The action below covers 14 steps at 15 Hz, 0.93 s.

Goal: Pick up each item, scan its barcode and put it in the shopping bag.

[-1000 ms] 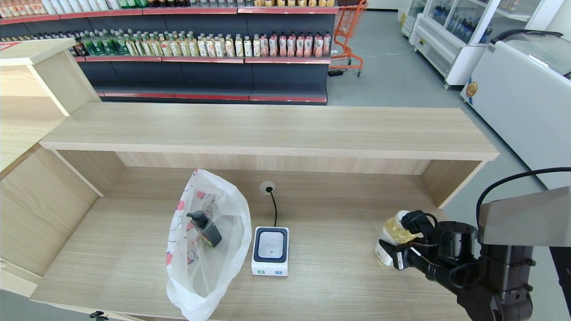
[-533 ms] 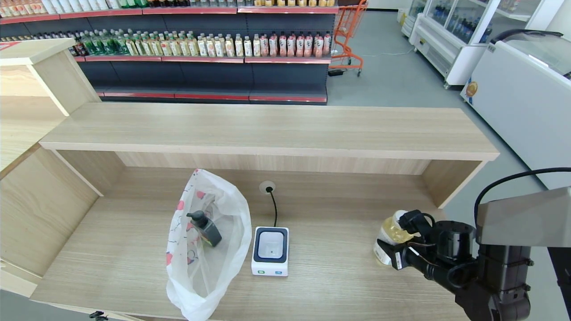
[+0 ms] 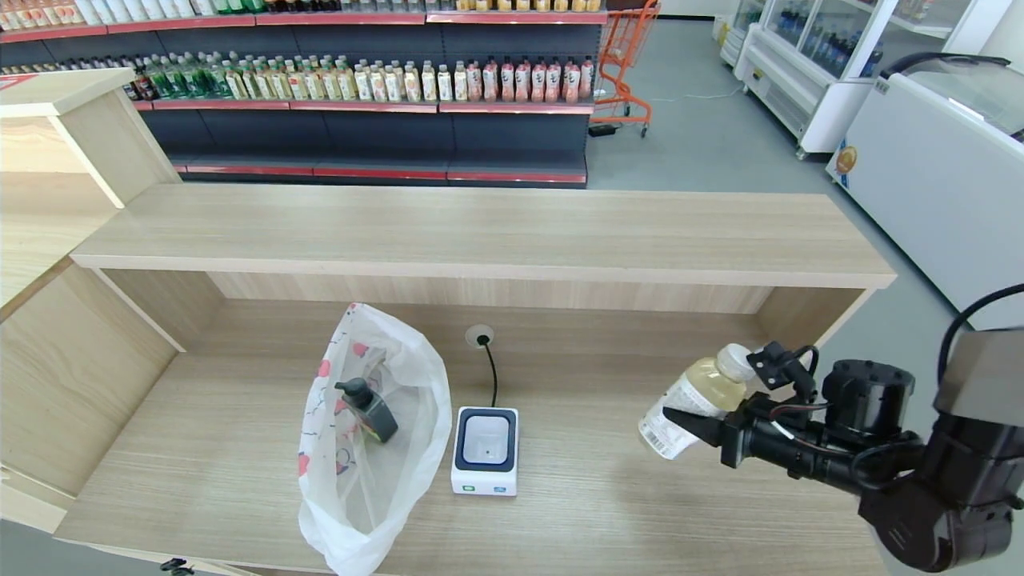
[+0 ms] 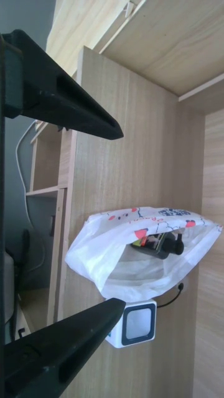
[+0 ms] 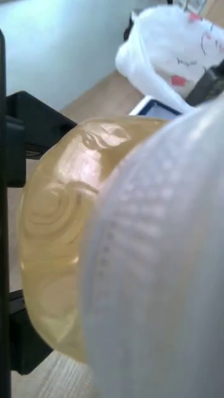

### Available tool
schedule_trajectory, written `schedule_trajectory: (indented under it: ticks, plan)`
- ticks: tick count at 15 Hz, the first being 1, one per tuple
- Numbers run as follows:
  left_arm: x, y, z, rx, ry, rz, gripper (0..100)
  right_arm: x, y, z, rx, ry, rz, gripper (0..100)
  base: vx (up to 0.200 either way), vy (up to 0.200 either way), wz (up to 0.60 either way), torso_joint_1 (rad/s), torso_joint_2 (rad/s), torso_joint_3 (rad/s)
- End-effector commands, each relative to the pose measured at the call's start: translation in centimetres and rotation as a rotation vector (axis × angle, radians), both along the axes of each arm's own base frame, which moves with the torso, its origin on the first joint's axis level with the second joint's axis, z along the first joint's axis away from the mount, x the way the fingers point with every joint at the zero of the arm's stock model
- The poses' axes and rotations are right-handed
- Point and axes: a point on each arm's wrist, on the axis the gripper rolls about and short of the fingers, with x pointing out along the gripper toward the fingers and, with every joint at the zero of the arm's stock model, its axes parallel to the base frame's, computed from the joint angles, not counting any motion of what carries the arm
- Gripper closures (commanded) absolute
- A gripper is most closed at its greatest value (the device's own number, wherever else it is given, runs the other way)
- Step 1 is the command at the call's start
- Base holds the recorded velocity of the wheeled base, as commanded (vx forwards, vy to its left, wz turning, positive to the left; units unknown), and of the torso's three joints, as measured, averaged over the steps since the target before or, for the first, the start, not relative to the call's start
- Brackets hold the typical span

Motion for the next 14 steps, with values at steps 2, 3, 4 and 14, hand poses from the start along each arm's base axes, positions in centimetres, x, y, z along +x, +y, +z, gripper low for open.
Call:
schedule_trajectory:
  ticks: [2, 3, 4, 14]
  plan:
    - [0.0, 0.0, 0.0, 0.000, -0.001, 0.001, 0, -3.5, -0.6, 4.2, 0.113, 0.033, 0.207, 100, 0.000, 0.000, 0.00, 0.000, 0.00, 0.000]
    - [0.0, 0.0, 0.0, 0.000, -0.001, 0.001, 0, -4.1, -0.2, 4.9, 0.153, 0.049, 0.294, 100, 0.000, 0.000, 0.00, 0.000, 0.00, 0.000]
    - [0.0, 0.0, 0.0, 0.000, -0.001, 0.001, 0, -4.6, 0.4, 5.5, 0.182, 0.066, 0.344, 100, 0.000, 0.000, 0.00, 0.000, 0.00, 0.000]
    - [0.0, 0.0, 0.0, 0.000, -0.001, 0.001, 0, -6.3, 4.6, 6.1, 0.266, 0.218, 0.601, 100, 0.000, 0.000, 0.00, 0.000, 0.00, 0.000]
